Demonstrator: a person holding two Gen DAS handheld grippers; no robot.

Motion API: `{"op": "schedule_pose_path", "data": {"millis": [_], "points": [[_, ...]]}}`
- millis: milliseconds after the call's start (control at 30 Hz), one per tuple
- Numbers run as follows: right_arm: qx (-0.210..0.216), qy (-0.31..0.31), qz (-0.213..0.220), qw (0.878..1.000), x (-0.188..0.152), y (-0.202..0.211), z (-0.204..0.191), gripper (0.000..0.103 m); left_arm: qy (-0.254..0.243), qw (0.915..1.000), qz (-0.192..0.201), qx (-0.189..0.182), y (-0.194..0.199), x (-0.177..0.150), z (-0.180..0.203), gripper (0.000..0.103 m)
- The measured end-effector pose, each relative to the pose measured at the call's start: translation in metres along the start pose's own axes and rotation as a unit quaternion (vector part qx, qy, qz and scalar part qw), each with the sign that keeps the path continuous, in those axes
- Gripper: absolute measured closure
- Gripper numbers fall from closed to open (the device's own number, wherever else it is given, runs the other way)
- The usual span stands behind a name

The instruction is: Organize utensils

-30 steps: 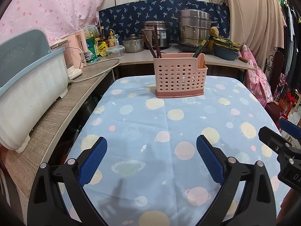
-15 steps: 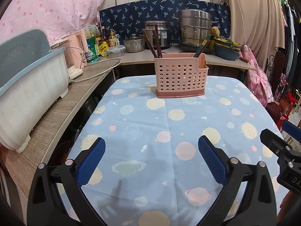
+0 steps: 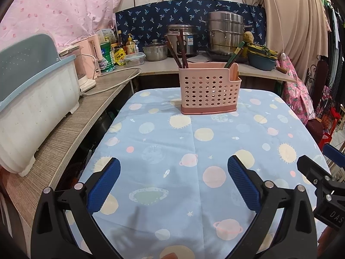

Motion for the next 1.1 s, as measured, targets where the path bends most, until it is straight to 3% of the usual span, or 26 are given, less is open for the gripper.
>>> {"op": "schedule_pose_path", "data": {"millis": [1100], "points": [[-0.009,0.002,0.000,1.000,0.003,-0.013,-0.002,0.019,-0.008,0.9999,0.006,-0.008,-0.007,0.011,0.011,0.008]]}}
Point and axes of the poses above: each gripper's, at about its wrist camera, not at the fingertips, and y roughly against the way its jaws point, z to its right, x to its top, the point moved 7 cm from there along -y, roughly the way its jaws point
